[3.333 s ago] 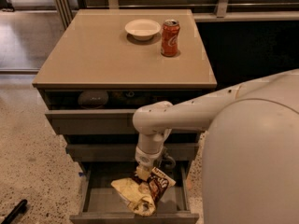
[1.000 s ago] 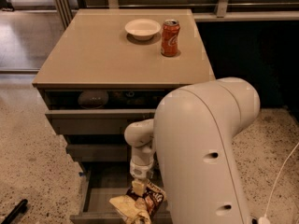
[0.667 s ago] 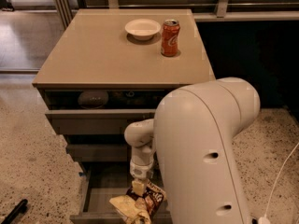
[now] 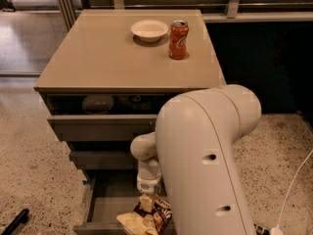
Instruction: Place brown chip bag into bottom drawer
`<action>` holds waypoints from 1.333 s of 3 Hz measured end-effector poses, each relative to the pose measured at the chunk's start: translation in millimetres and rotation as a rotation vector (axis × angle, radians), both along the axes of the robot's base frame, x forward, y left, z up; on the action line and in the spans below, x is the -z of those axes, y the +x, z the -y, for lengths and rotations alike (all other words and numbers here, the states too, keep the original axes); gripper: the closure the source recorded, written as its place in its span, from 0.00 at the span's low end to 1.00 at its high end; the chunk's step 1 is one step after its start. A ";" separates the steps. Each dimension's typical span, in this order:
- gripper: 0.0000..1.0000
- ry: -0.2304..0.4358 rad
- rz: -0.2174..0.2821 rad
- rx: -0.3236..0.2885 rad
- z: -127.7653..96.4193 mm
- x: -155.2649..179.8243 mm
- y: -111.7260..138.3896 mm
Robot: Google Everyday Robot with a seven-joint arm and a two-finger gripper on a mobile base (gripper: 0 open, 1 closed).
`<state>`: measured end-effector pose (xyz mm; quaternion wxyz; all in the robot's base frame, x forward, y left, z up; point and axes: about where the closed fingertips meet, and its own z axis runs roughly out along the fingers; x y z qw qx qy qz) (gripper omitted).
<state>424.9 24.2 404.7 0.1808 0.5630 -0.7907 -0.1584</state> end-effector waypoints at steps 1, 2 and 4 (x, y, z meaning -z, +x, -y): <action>1.00 -0.014 -0.035 -0.007 5.2 18.1 -10.6; 1.00 -0.014 -0.035 -0.007 5.2 18.1 -10.6; 1.00 -0.033 -0.084 -0.025 -1.6 46.6 -16.6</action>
Offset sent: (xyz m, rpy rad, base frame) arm -0.0103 -0.0066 -0.0183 -0.0181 0.0394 0.0086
